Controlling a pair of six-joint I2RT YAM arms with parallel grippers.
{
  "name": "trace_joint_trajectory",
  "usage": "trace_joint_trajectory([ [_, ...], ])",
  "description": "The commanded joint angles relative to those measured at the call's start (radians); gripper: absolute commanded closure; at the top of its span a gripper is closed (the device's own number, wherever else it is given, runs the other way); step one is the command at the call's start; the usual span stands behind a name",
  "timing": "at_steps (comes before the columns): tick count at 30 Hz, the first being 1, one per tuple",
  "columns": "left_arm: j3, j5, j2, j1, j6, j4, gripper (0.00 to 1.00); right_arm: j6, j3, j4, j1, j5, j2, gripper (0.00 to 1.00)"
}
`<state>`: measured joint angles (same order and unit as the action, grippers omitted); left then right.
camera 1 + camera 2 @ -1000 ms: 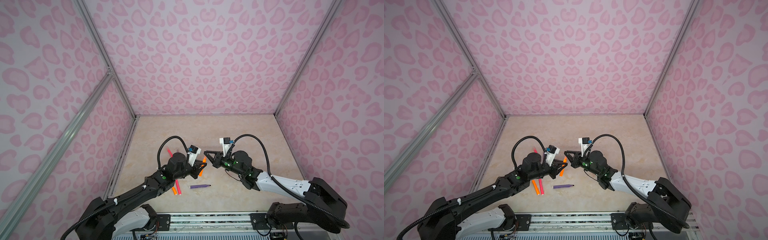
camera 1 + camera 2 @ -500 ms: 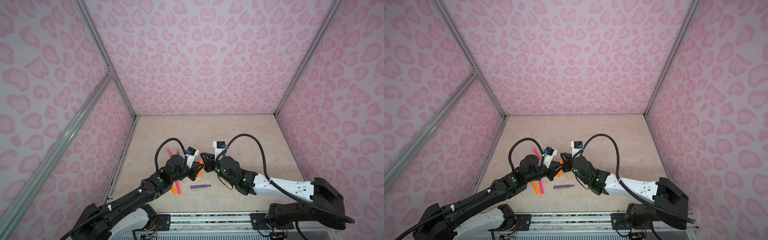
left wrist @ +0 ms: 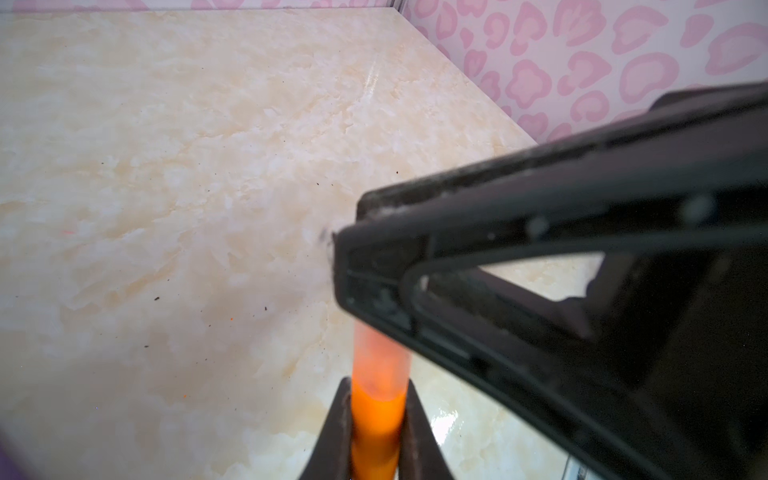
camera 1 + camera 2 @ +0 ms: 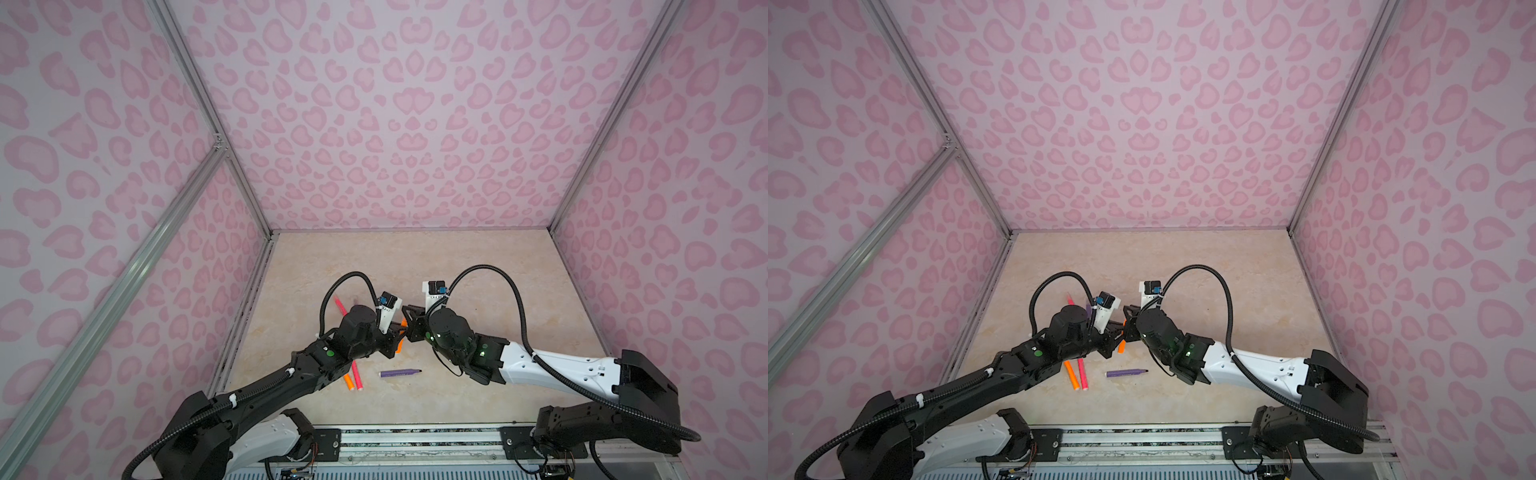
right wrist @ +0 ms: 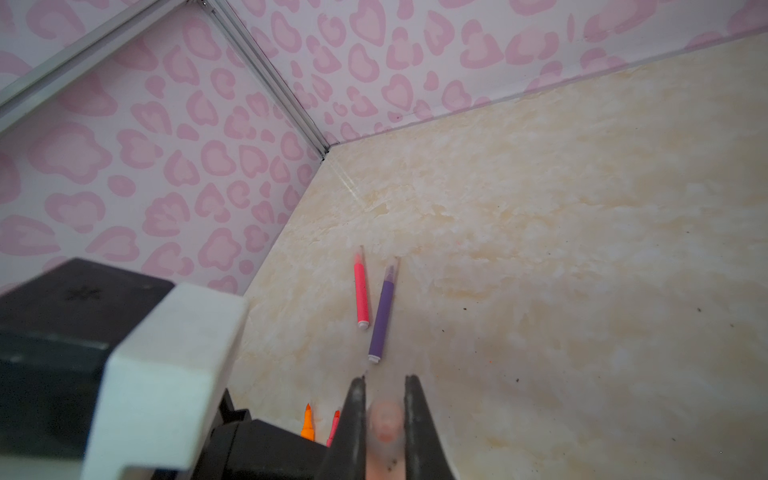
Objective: Insert the pens into the pen caps
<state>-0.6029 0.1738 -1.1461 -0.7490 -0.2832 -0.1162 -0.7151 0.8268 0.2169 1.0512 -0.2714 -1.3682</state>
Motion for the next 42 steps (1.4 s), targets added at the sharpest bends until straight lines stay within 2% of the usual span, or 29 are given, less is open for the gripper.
trace_joint_trajectory([
  [1,-0.037,-0.186,-0.035,0.01,-0.065,-0.16,0.96,0.032,-0.019,-0.123,-0.024,0.148,0.019,1.0],
  [2,-0.042,-0.181,-0.043,0.01,-0.067,-0.159,0.96,0.034,-0.02,-0.123,-0.036,0.158,0.026,1.0],
  [3,-0.048,-0.179,-0.052,0.011,-0.071,-0.154,0.96,0.038,-0.024,-0.124,-0.052,0.175,0.035,0.96],
  [5,-0.061,-0.202,-0.071,0.011,-0.078,-0.132,0.96,0.049,-0.026,-0.122,-0.074,0.197,0.052,0.78],
  [7,-0.091,-0.267,-0.106,0.011,-0.097,-0.082,0.96,0.067,-0.026,-0.122,-0.089,0.207,0.073,0.56],
  [9,-0.138,-0.308,-0.163,0.018,-0.119,-0.003,0.96,0.078,-0.033,-0.109,-0.1,0.222,0.092,0.42],
  [12,-0.232,-0.336,-0.285,0.038,-0.163,0.121,0.96,0.082,-0.053,-0.082,-0.103,0.231,0.108,0.35],
  [18,-0.402,-0.419,-0.519,0.139,-0.286,0.382,0.96,0.076,-0.063,-0.088,-0.114,0.193,0.109,0.3],
  [21,-0.445,-0.39,-0.602,0.197,-0.324,0.46,0.96,0.049,-0.064,-0.102,-0.129,0.183,0.097,0.3],
  [24,-0.458,-0.361,-0.637,0.238,-0.333,0.479,0.97,0.049,-0.055,-0.106,-0.137,0.209,0.077,0.31],
  [28,-0.487,-0.378,-0.657,0.266,-0.31,0.514,0.97,0.058,-0.023,-0.146,-0.137,0.22,0.049,0.32],
  [37,-0.537,-0.372,-0.712,0.27,-0.294,0.572,0.97,0.059,-0.01,-0.163,-0.137,0.217,0.031,0.33],
  [42,-0.541,-0.352,-0.713,0.271,-0.287,0.577,0.8,0.064,-0.012,-0.167,-0.136,0.21,0.045,0.33],
])
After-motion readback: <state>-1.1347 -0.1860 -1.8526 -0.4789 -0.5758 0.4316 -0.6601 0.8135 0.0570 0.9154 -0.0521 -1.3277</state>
